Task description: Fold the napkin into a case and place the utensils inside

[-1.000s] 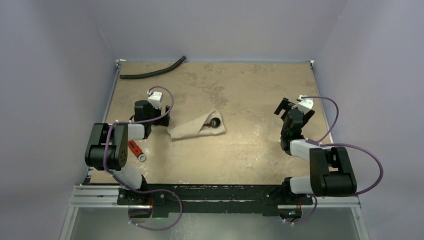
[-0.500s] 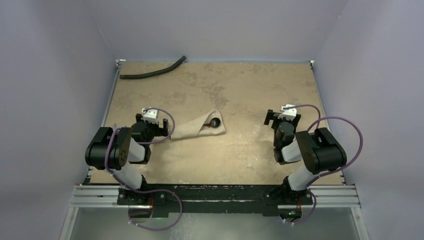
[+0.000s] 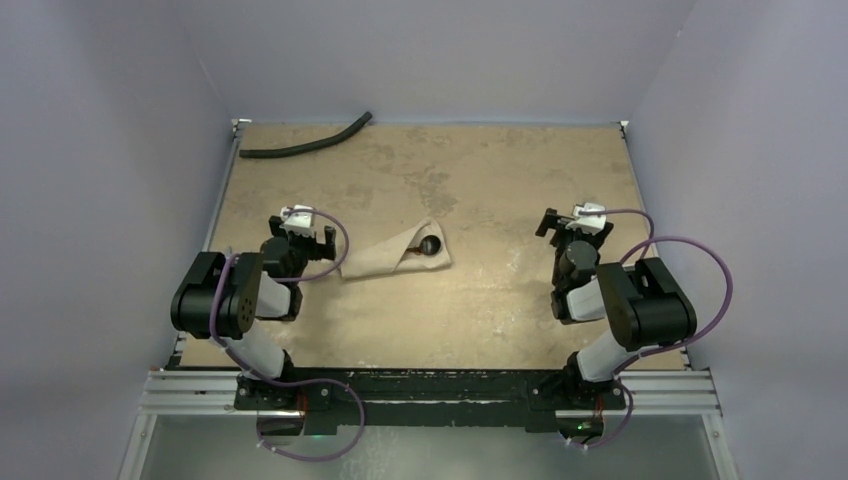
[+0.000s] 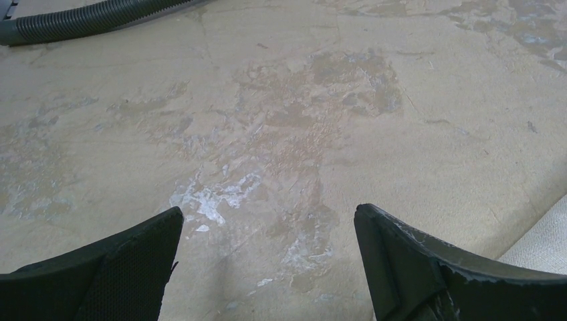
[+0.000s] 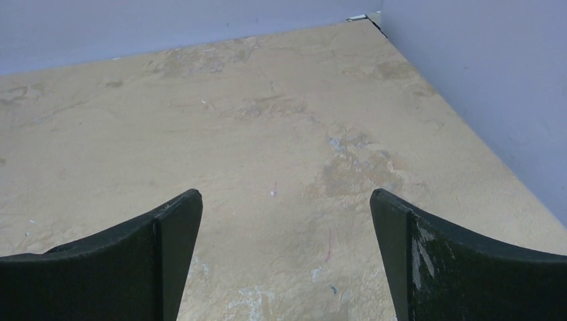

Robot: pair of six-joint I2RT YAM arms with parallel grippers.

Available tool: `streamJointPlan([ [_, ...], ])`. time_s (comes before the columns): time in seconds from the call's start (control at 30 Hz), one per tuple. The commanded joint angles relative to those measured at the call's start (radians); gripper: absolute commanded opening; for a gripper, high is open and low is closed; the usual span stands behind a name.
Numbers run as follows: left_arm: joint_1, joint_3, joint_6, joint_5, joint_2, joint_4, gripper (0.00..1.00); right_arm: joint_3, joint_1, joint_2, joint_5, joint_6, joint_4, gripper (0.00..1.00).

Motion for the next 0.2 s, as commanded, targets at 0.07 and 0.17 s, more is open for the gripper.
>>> streamJointPlan([
  [0.07,0.009,0.021,-0.009,0.014,-0.001,0.039,0.99,0.009,-0.003,-0.016,0.016,-0.005,0.113,0.99],
  [0.17,0.009,0.018,-0.008,0.014,-0.005,0.042,0.99,0.009,-0.002,-0.015,0.015,-0.006,0.113,0.99],
])
